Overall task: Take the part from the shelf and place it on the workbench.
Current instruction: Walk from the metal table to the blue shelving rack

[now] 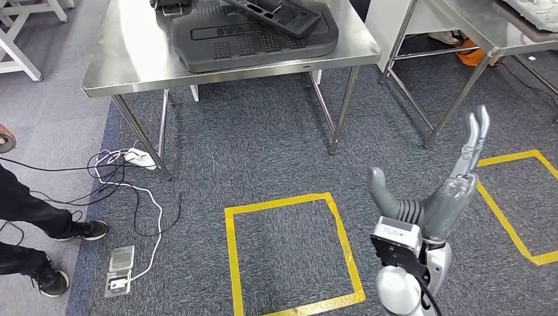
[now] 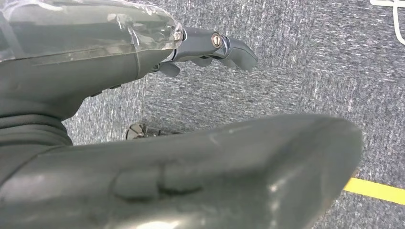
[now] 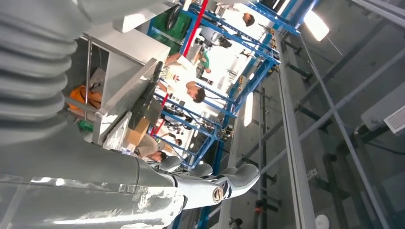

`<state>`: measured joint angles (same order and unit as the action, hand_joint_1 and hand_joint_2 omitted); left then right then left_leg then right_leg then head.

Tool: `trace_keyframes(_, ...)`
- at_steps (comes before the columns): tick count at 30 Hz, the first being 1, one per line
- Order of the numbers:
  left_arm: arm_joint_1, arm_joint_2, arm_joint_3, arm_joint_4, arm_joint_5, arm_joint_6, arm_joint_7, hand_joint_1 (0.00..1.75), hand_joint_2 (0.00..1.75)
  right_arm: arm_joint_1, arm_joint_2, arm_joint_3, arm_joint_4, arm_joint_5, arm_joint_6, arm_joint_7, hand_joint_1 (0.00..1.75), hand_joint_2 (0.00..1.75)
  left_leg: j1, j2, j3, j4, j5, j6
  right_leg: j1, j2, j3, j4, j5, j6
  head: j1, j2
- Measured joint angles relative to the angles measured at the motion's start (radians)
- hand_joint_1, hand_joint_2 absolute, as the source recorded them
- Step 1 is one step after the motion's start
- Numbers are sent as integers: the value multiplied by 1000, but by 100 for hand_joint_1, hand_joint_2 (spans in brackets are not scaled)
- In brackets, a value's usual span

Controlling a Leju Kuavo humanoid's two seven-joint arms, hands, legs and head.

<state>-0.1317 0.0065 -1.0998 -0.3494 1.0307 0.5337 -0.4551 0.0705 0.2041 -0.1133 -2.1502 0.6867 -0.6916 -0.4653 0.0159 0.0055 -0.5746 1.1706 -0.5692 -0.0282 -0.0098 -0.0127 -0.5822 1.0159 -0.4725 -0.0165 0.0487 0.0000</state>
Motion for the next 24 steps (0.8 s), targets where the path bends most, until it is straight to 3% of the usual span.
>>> trace_keyframes(2, -1, 0, 0, 0, 0, 0, 0, 0, 0, 0, 0, 0, 1, 2, 0, 4, 0, 0, -1, -3, 65, -113, 21, 5, 1, 1, -15, 16, 4, 9, 0, 0)
trace_keyframes(3, 0, 0, 0, 0, 0, 0, 0, 0, 0, 0, 0, 0, 1, 4, 0, 7, 0, 44, -3, -5, 75, -140, 20, 10, 2, 1, -20, 21, 7, 14, 0, 0)
trace_keyframes(6, 1, 0, -3, 0, 2, 0, 0, 0, 0, 0, -1, 0, 1, 16, 0, 18, 0, 175, -4, -5, 66, -146, 30, 32, 1, 3, -26, 25, 13, 32, 4, 0)
trace_keyframes(8, 0, 0, -5, 0, 4, 0, 0, 0, 0, 0, -2, 0, 1, 16, 0, 23, 0, 87, -2, -1, 54, -151, 46, 48, -2, 6, -47, 74, -31, 43, 9, 0)
trace_keyframes(10, -1, 0, -6, 0, 5, 0, -1, 0, 0, 1, -4, 0, 1, 4, 0, 25, 0, 0, -4, 1, 37, -151, 60, 57, -4, 7, -90, 191, -113, 50, 17, 0)
trace_keyframes(12, 0, 0, -7, 0, 6, 0, -2, 0, 0, 4, -6, 0, 1, -15, 0, 24, 0, 0, -7, 3, 18, -150, 72, 58, -4, 7, -115, 285, -156, 53, 20, 0)
trace_keyframes(13, 0, 0, -8, 0, 7, 0, -2, 0, 0, 6, -8, 0, 1, -25, 0, 24, 0, 0, -9, 4, 11, -149, 77, 58, -4, 7, -101, 282, -150, 51, 20, 0)
trace_keyframes(14, 0, 0, -8, 0, 8, 0, -4, 0, 0, 7, -9, 0, 1, -33, 0, 24, 0, 0, -10, 4, 5, -149, 81, 57, -3, 7, -66, 238, -128, 47, 20, 0)
trace_keyframes(16, 0, 0, -8, 0, 8, -1, -8, 0, 0, 7, -13, 0, 1, -45, 0, 26, 0, 0, -13, 4, 0, -148, 88, 53, 1, 7, 29, 88, -76, 35, 21, 0)
trace_keyframes(17, 0, 0, -9, 0, 8, -2, -10, 0, 0, 6, -15, 0, 1, -50, 0, 27, 0, 0, -13, 4, -2, -148, 91, 49, 4, 7, 60, 30, -61, 29, 21, 0)
trace_keyframes(18, 0, 0, -10, 0, 8, -3, -11, 0, 0, 6, -16, 0, 1, -56, 0, 28, 0, 0, -14, 4, -4, -147, 94, 44, 8, 7, 75, -1, -55, 25, 21, 0)
trace_keyframes(21, -1, 0, -16, 0, 8, -8, -12, 0, 0, 7, -20, 0, 1, -68, 0, 28, 0, 0, -13, 5, -7, -147, 101, 27, 10, 7, 71, -16, -44, 12, 20, 0)
trace_keyframes(23, -1, 0, -17, 0, 8, -10, -13, 0, 0, 7, -21, 0, 1, -71, 0, 27, 0, 0, -13, 2, -21, -111, 71, 17, 4, 5, 67, -26, -30, 2, 15, 0)
trace_keyframes(24, -1, 0, -17, 0, 8, -10, -13, 0, 0, 6, -21, 1, 1, -72, 0, 26, 0, 0, -11, 0, -39, -64, 38, 13, 2, 4, 63, -28, -25, -2, 11, 0)
